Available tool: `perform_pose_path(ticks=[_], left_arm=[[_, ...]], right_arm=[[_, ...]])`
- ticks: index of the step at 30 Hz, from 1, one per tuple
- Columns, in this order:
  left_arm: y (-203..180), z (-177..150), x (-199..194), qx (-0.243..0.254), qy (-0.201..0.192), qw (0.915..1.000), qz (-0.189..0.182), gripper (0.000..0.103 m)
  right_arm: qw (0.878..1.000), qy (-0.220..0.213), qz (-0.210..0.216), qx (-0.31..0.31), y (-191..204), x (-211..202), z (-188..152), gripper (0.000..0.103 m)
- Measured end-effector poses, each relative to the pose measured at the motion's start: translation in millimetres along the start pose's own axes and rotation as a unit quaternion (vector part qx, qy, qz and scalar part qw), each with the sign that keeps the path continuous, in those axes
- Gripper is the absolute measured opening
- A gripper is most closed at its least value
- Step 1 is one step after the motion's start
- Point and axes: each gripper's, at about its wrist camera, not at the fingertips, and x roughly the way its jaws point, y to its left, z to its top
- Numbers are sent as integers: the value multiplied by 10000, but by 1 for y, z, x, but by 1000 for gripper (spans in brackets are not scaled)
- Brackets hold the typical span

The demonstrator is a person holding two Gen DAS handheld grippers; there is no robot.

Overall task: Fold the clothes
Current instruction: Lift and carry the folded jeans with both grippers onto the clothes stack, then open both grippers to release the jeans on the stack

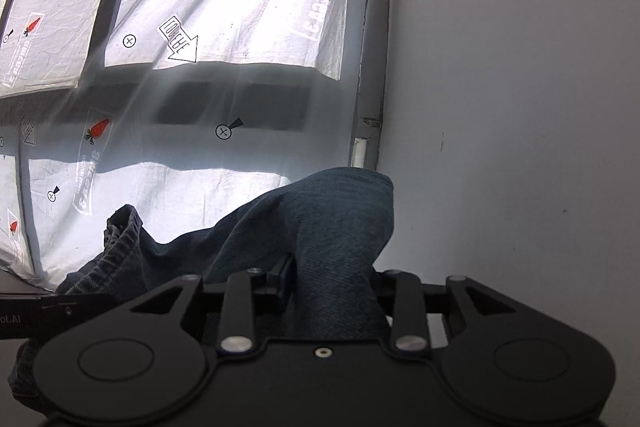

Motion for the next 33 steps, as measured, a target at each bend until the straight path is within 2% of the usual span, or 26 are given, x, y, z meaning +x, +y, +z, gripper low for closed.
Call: perform_pose_path(ticks=[2, 3, 4, 6, 7, 10, 12, 15, 16, 17, 20, 24, 26, 29, 32, 33], left_arm=[[19, -14, 26, -396, 344, 9984, 220, 27], [26, -19, 33, -513, 440, 9971, 335, 27], [30, -22, 36, -568, 475, 9966, 365, 27], [33, -25, 37, -600, 465, 9966, 319, 27], [31, -26, 37, -540, 460, 9969, 334, 27], [22, -26, 40, -228, 461, 9972, 540, 28], [29, -23, 39, -289, 499, 9963, 632, 29], [50, -22, 41, -639, 678, 9936, 637, 36], [57, -24, 43, -732, 748, 9926, 611, 42], [64, -25, 44, -825, 819, 9915, 585, 53], [82, -34, 49, -1226, 1004, 9868, 340, 61], [79, -35, 45, -1022, 1007, 9896, 115, 63], [78, -31, 35, -956, 982, 9904, 167, 67], [77, -21, 8, -798, 756, 9932, 372, 67], [71, -8, -40, -85, 256, 9970, 730, 72], [70, -5, -53, 79, 120, 9965, 826, 75]], right_arm=[[9995, 138, -265, -32, 0, 24, -10, 41], [9990, 75, -406, -189, 3, 29, -12, 44], [9978, 2, -546, -363, 7, 34, -12, 52], [9928, -343, -722, -892, 17, 32, -12, 62], [9906, -520, -651, -1086, 21, 30, -11, 64], [9945, -358, -259, -950, 23, 43, -16, 63], [9981, 113, -150, -586, 19, 68, -29, 61], [9964, 771, -130, -315, 16, 105, -64, 61], [9964, 731, -166, -396, 19, 110, -76, 64], [9963, 664, -207, -496, 22, 116, -87, 64], [9968, 552, -198, -540, 19, 131, -115, 65], [9979, 634, 3, -148, 3, 139, -117, 67], [9978, 635, -49, -180, 6, 137, -116, 68], [9976, 679, -99, -66, 5, 132, -112, 72], [9955, 892, -315, 71, 4, 129, -98, 89], [9937, 1024, -389, 222, 4, 127, -92, 98]])
